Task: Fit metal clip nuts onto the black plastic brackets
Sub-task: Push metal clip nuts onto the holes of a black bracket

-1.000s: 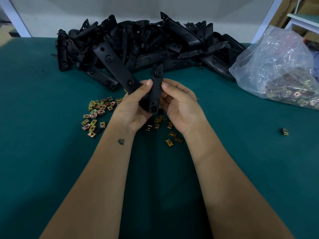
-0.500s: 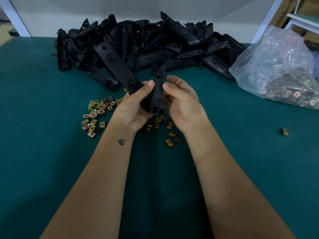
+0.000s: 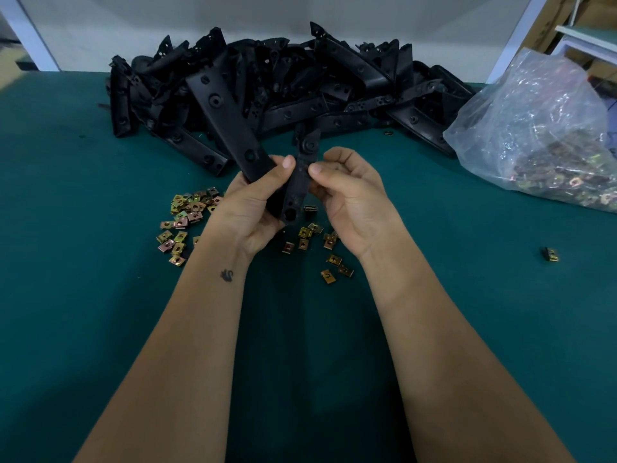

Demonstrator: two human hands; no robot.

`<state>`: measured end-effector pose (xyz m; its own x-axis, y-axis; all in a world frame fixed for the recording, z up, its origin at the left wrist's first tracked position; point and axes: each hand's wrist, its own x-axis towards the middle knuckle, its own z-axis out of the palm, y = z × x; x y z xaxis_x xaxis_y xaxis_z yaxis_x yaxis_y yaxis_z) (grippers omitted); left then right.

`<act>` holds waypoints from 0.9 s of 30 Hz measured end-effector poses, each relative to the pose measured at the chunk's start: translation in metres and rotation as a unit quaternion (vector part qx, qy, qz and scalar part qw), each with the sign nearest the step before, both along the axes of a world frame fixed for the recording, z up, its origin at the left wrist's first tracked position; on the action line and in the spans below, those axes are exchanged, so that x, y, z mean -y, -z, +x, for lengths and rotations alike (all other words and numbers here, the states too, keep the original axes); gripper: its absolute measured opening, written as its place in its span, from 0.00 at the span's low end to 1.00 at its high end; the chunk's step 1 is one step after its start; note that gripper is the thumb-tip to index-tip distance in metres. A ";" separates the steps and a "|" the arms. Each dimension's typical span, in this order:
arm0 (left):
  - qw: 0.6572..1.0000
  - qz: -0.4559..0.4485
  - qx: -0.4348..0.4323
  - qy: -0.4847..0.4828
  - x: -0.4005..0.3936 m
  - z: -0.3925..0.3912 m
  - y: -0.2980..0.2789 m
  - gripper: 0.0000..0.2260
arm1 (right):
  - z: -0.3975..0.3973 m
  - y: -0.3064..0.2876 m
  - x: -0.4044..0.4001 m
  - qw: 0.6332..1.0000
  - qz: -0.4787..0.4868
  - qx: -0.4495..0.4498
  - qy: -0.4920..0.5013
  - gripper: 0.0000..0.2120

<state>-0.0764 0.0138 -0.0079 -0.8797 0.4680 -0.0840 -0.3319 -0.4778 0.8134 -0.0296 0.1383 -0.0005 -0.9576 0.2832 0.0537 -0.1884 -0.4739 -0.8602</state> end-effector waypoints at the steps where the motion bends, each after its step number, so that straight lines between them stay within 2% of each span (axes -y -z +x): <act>1: 1.000 0.004 0.000 -0.005 -0.002 0.000 0.000 0.04 | -0.001 0.000 0.003 1.000 -0.018 0.000 0.007 0.12; 6: 1.000 0.009 0.004 -0.022 -0.006 0.002 0.002 0.05 | -0.002 -0.002 0.008 0.997 -0.065 0.005 0.028 0.13; 13: 1.000 -0.012 0.012 0.015 0.000 0.001 -0.001 0.10 | 0.003 -0.007 -0.003 1.000 -0.008 0.003 -0.012 0.13; 17: 0.999 -0.027 0.018 0.020 0.002 -0.001 -0.002 0.03 | 0.005 -0.008 -0.007 0.999 0.018 0.004 -0.028 0.14; 20: 0.999 -0.029 0.024 0.032 0.005 -0.002 -0.002 0.04 | 0.007 -0.010 -0.008 0.998 0.038 0.007 -0.046 0.14; 23: 0.998 -0.049 0.023 0.044 0.008 -0.004 0.000 0.08 | 0.008 -0.011 -0.012 0.995 0.079 0.013 -0.058 0.14; 27: 0.996 -0.077 -0.004 0.039 0.007 -0.004 -0.001 0.08 | 0.008 -0.012 -0.014 0.992 0.119 0.030 -0.041 0.15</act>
